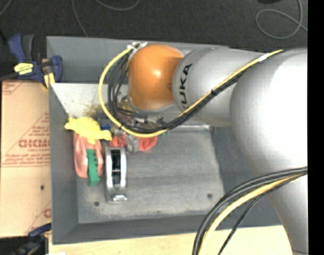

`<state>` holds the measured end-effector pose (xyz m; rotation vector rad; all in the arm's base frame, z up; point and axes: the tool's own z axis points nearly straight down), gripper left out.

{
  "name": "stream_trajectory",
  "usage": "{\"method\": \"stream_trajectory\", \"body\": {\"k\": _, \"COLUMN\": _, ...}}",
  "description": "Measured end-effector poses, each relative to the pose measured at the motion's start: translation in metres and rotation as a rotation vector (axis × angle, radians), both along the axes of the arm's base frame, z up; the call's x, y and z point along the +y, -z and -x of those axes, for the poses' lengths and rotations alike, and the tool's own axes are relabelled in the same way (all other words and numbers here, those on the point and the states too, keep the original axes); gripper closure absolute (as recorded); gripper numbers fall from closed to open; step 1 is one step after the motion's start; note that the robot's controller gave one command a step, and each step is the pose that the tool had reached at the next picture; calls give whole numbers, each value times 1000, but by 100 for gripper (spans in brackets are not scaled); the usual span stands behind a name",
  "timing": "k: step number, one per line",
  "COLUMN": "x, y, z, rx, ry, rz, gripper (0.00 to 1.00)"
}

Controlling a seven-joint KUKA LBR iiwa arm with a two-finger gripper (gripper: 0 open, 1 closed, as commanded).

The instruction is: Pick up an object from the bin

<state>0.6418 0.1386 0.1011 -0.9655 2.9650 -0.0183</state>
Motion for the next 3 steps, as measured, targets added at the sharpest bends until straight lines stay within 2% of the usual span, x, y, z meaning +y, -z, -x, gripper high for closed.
{"method": "stream_trajectory", "body": {"k": 3, "x": 0, "y": -39, "z": -1, "rx": -3, "ry": 1, "rz": -1, "gripper": 100}}
